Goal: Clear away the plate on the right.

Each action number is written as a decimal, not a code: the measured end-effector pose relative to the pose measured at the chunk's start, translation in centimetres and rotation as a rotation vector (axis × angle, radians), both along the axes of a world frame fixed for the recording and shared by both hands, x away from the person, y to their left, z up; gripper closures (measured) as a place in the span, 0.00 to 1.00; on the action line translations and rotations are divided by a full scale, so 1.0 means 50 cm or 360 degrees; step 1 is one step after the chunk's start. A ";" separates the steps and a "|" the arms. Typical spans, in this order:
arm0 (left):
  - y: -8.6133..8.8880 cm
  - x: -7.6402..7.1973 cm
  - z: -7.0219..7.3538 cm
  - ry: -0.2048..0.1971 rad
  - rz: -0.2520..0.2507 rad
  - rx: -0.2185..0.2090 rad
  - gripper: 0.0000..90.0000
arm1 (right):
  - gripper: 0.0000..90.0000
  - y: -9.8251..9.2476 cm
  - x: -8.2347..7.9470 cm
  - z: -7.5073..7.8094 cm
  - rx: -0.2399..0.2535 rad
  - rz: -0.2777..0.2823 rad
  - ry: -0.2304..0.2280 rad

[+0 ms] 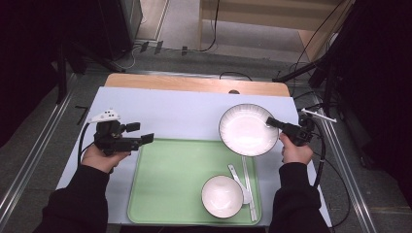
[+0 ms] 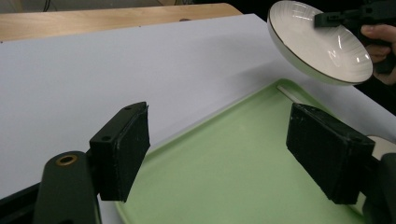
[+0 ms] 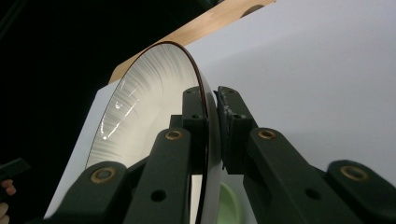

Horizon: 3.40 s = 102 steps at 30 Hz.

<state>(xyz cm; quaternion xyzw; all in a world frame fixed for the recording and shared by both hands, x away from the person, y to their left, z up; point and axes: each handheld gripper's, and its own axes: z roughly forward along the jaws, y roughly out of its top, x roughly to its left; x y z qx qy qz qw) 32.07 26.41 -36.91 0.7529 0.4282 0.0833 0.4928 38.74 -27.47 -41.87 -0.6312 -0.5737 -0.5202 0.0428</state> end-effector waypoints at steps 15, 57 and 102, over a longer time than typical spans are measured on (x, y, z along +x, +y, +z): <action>-0.068 0.040 0.015 0.0016 0.0011 0.0010 0.27 | 0.93 0.063 0.004 0.015 -0.0019 0.0131 0.0006; -0.222 0.057 -0.048 0.0080 0.0087 -0.0031 0.63 | 0.92 0.200 -0.015 0.023 0.0062 0.0289 -0.0022; -0.075 0.096 -0.046 0.0387 0.0296 -0.0337 0.94 | 0.53 0.224 -0.032 0.027 -0.0271 0.0609 -0.0359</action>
